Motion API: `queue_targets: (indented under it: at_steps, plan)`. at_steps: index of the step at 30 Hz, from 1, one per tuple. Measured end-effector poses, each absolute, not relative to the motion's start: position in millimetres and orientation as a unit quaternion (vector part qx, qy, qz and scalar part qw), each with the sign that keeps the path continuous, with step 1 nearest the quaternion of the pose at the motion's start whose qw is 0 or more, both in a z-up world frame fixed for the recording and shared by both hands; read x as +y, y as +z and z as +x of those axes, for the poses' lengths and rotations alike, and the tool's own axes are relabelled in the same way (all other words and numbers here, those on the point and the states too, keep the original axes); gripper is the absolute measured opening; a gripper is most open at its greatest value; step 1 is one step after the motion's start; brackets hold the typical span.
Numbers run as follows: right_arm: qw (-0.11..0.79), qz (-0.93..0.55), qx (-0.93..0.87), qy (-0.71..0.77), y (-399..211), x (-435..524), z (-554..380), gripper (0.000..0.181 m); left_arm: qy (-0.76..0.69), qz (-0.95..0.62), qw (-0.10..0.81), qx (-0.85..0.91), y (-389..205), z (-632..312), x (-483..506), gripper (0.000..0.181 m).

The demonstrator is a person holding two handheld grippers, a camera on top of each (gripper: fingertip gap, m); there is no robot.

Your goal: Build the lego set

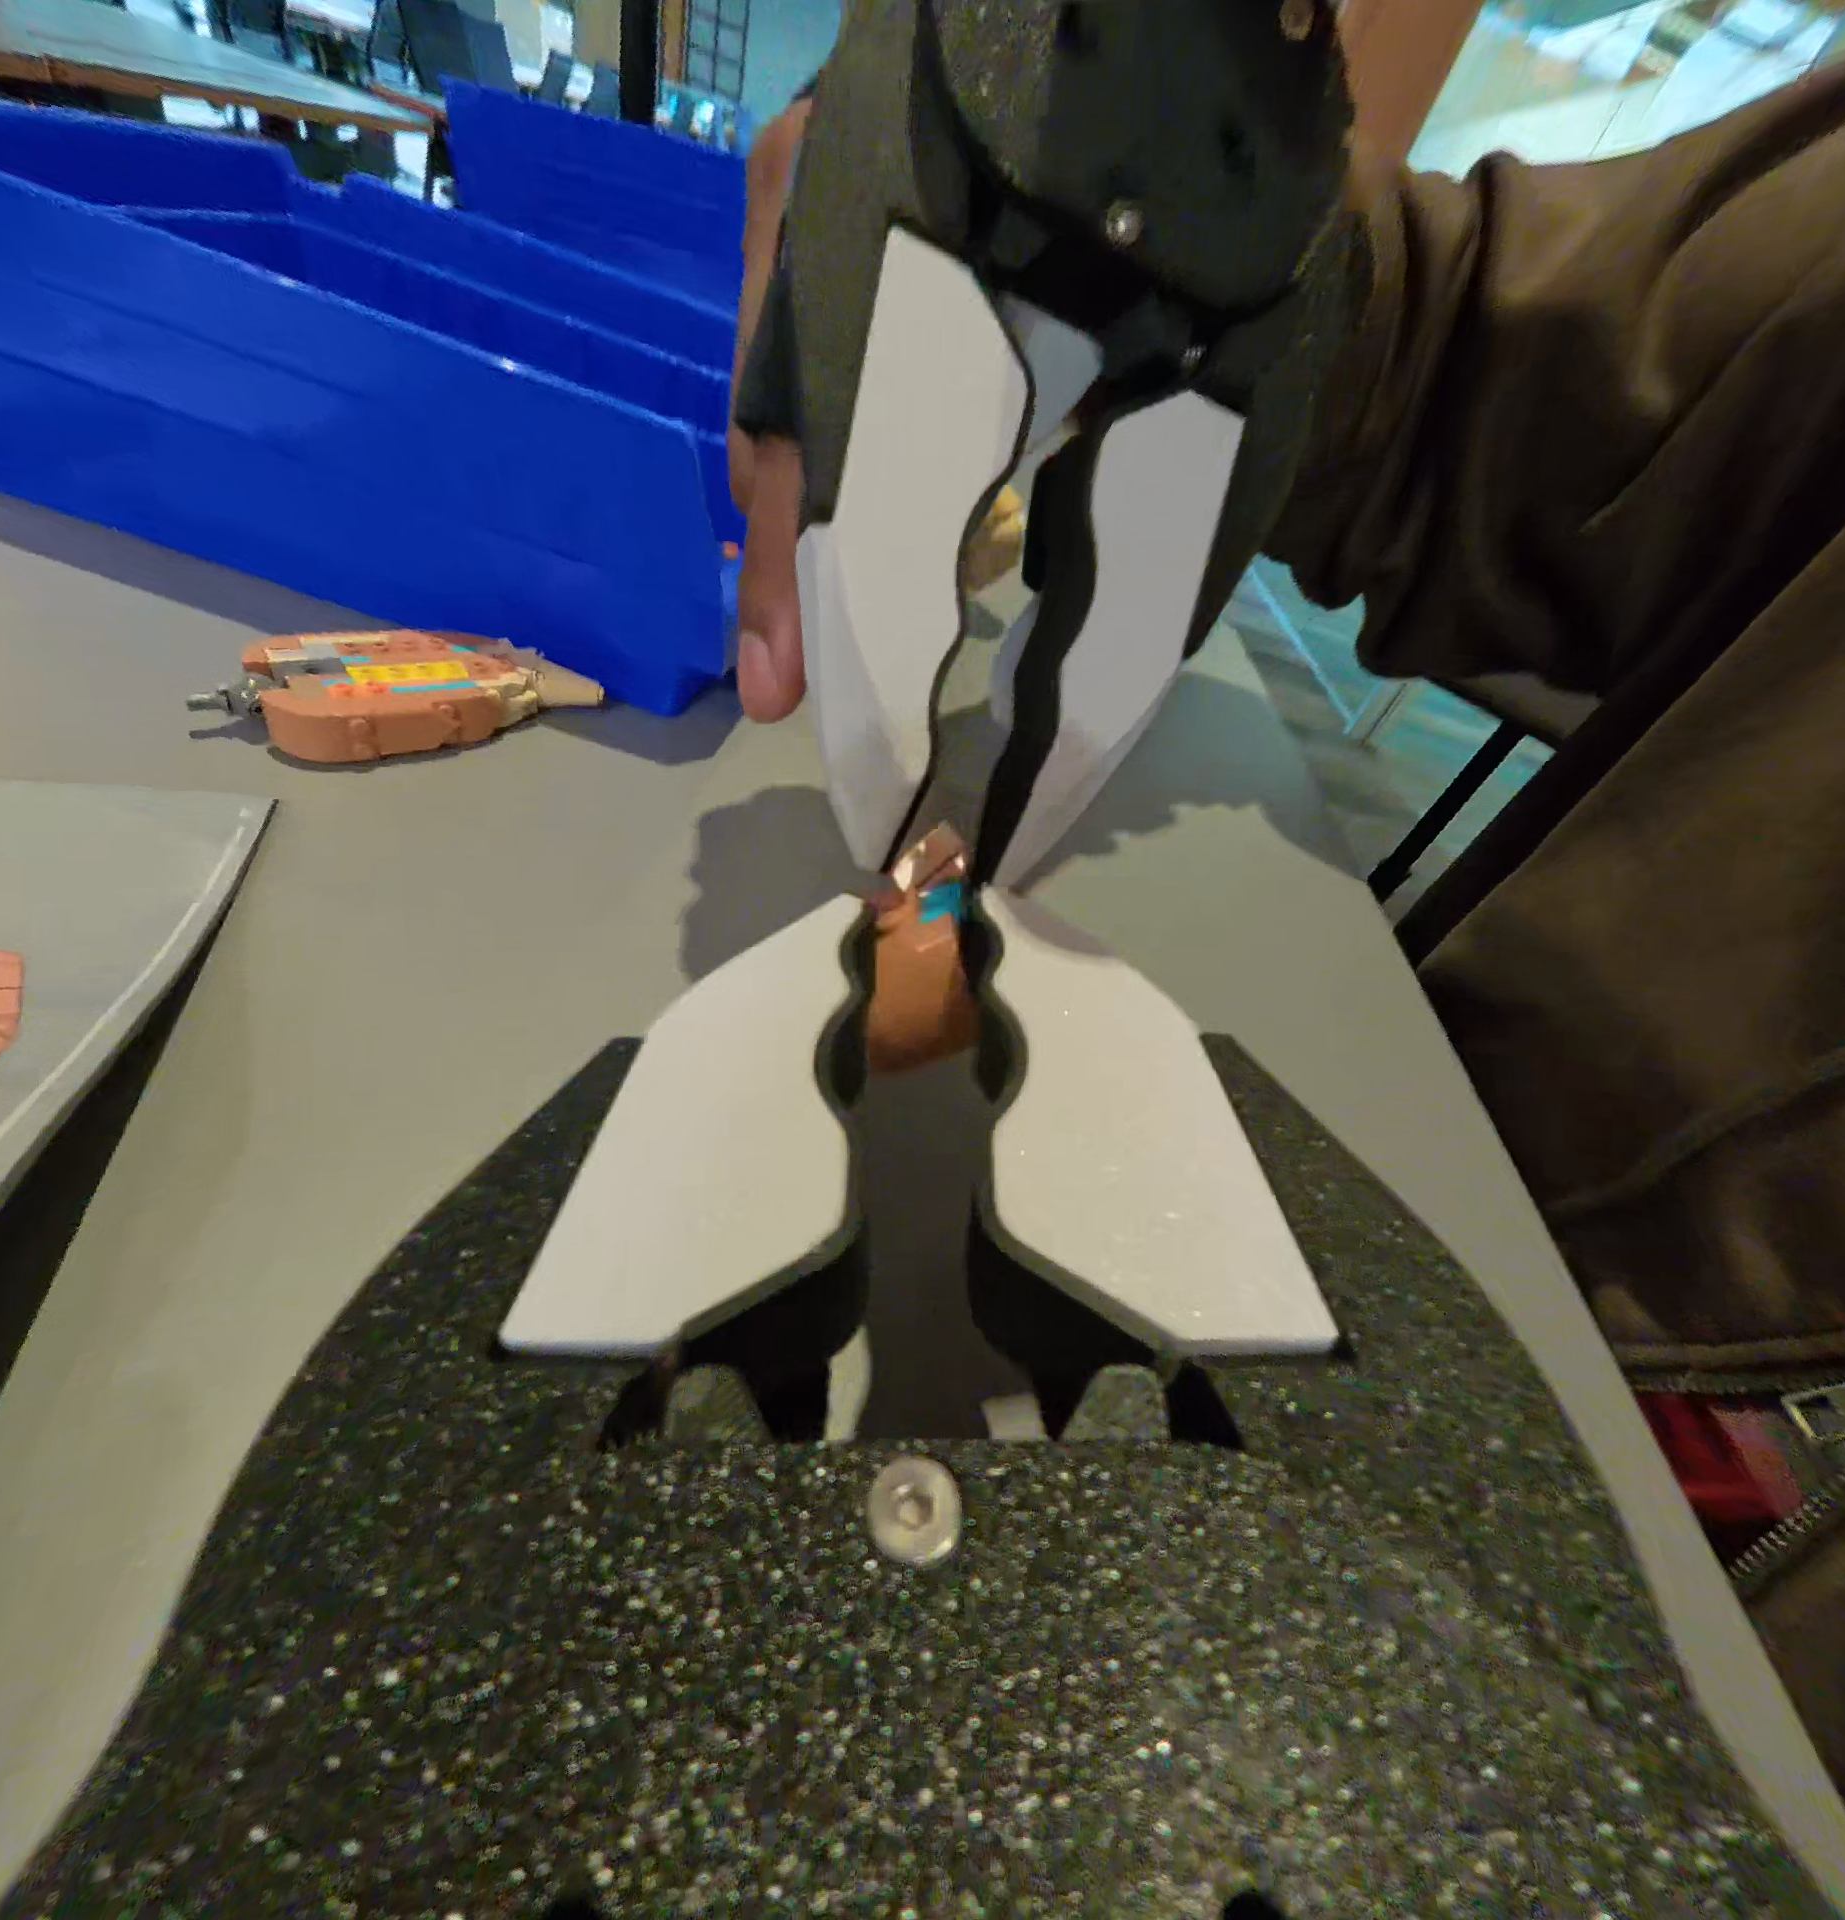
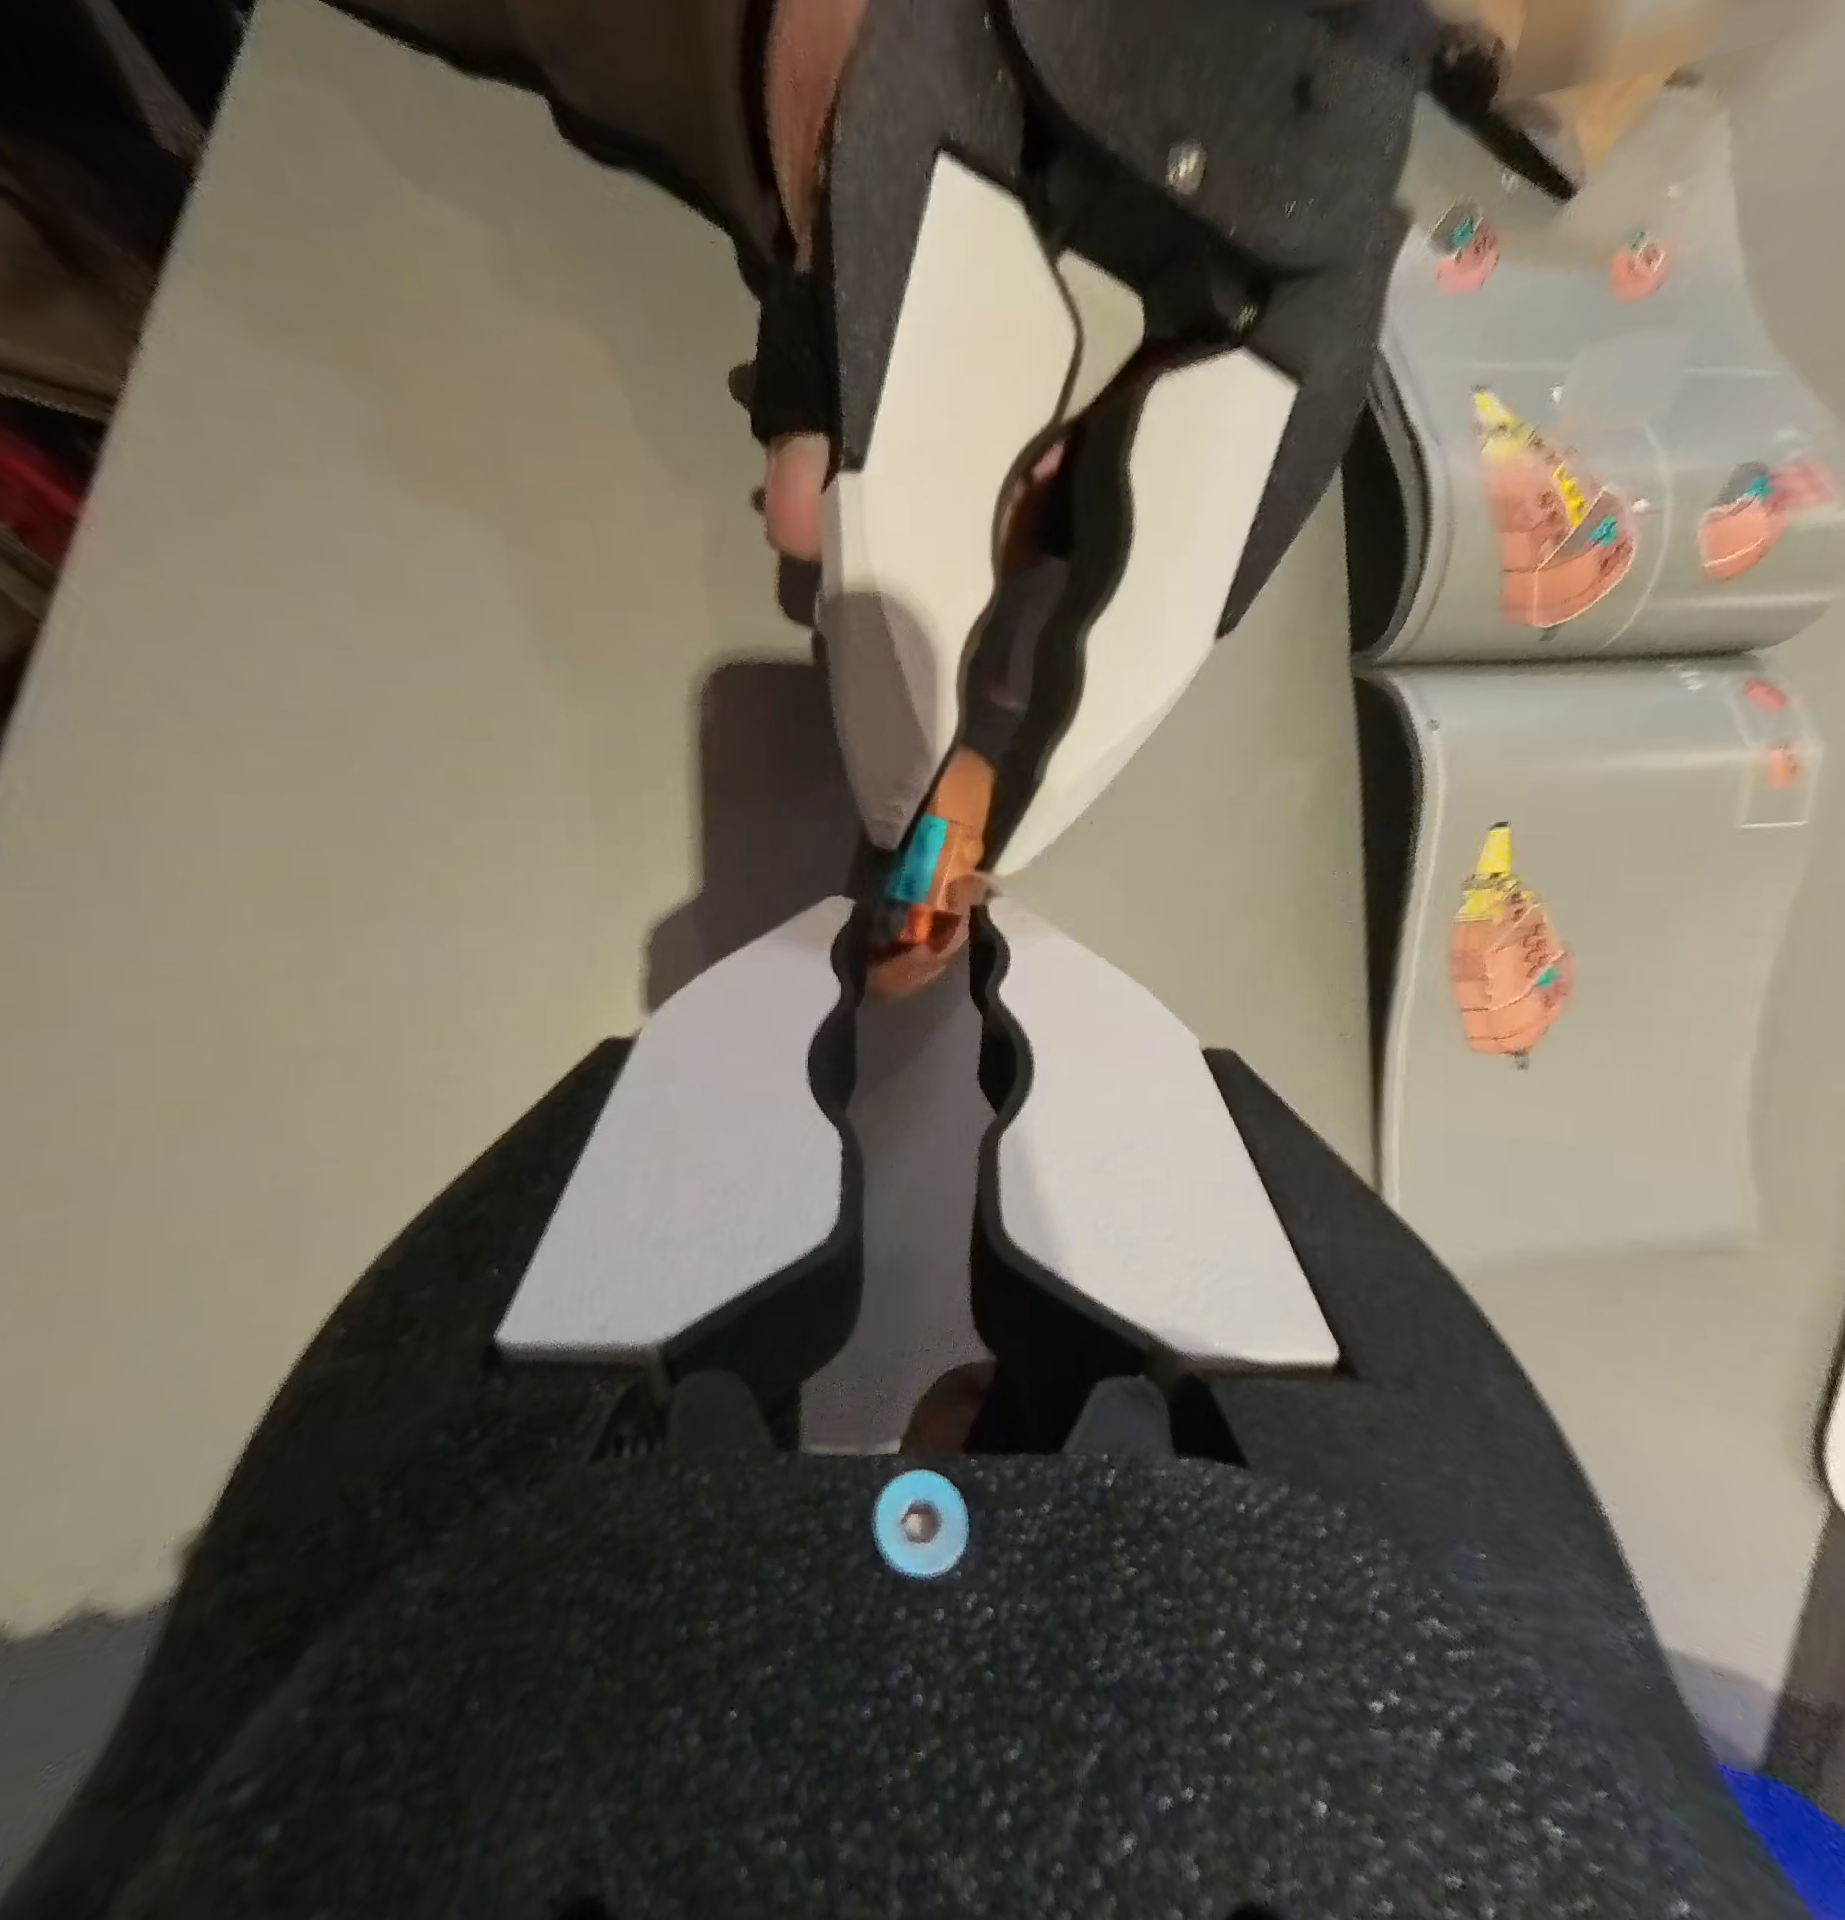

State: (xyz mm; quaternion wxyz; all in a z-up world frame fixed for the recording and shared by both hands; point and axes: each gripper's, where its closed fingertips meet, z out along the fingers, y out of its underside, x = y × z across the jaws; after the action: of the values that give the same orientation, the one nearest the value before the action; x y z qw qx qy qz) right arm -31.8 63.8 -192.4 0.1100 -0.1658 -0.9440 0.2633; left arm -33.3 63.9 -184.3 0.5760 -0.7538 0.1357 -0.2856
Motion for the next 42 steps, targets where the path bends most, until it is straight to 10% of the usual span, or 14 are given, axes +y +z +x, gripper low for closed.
queue_targets:
  at_steps: [17,29,42]
  plan:
    - [0.204,-0.277,-0.888,0.305,-225.8,86.3,-7.4,0.017,-0.140,-0.863,0.428,0.232,-245.7,-21.3,51.3,0.008]
    - [0.275,-0.452,-0.819,0.221,-236.5,173.7,-27.2,0.025,-0.132,-0.877,0.406,0.221,-252.6,-24.0,47.7,0.041]
    - [0.198,-0.368,-0.900,0.125,-253.0,181.4,-43.7,0.018,-0.114,-0.887,0.375,0.245,-262.9,-21.8,48.2,0.041]
